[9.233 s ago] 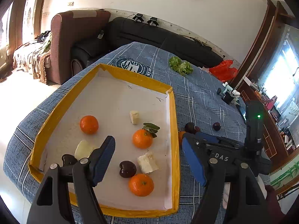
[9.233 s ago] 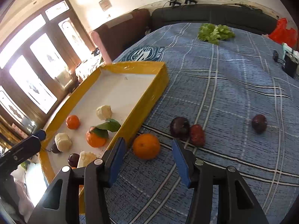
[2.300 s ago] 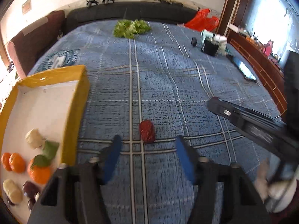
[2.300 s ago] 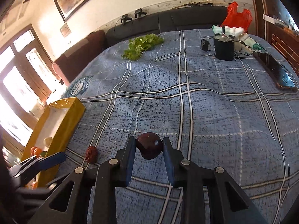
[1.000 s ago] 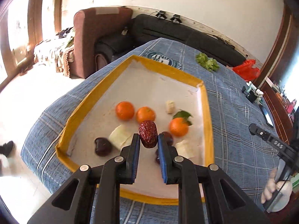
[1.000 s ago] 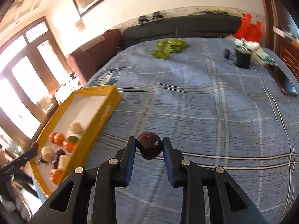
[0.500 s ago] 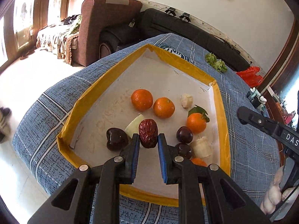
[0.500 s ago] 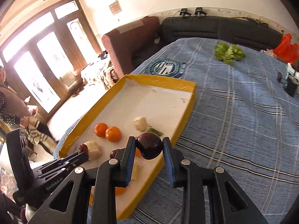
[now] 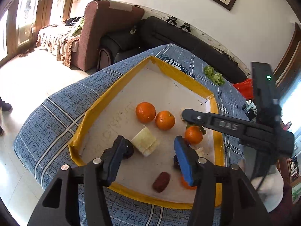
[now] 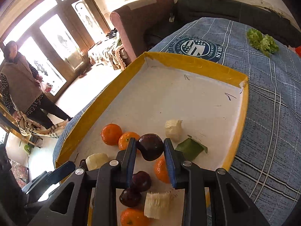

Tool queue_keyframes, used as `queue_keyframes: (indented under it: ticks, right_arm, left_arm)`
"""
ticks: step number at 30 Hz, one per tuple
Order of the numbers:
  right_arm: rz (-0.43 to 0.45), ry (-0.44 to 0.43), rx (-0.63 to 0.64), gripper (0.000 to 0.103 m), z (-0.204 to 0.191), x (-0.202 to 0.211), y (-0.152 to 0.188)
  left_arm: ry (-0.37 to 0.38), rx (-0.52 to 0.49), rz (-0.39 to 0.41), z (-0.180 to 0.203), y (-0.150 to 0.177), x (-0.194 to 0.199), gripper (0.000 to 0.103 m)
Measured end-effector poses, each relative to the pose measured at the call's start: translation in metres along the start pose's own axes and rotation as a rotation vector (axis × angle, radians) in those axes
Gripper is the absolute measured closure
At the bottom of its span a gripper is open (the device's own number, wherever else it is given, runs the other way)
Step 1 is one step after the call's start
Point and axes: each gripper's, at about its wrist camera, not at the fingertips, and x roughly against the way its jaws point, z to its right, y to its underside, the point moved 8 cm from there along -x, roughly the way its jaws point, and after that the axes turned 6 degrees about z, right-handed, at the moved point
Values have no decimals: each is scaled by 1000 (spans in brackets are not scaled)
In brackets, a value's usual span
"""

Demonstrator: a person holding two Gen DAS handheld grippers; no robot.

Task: Organize fruits

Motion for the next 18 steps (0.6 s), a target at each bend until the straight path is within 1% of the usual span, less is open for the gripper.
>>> queue_keyframes:
  ticks: [2,5,6,8,11,13,16,18]
  right_arm:
    - [-11,8,-2,69,1,-8,-1]
    - [-10,2,-15,68,2,-8,-2]
    - [-7,-1,-18,67,1,-7,-3]
    - [9,-2,-24,60,2,-1,-5]
    - [37,-6,-27,57,0,14,-5]
    - [61,-6,-24,55,-1,27,-4]
    - [104,3,-13,50,0,49,2]
    - [136,27,-7,46,4,64,8]
  left_arm:
    - [-12,-15,17,-1,-3,4,44]
    - [-31,-32,39,-1,-6,9,39]
    - [-36,-34,43,-1,-6,10,37]
    - [-48,-35,51,-3,-8,13,36]
    - [-69,-41,58,-4,-8,18,35]
    - [-93,-52,65,-3,-9,21,34]
    - [-155,-88,95,2,-12,29,29]
    - [-200,-115,115,4,-13,33,22]
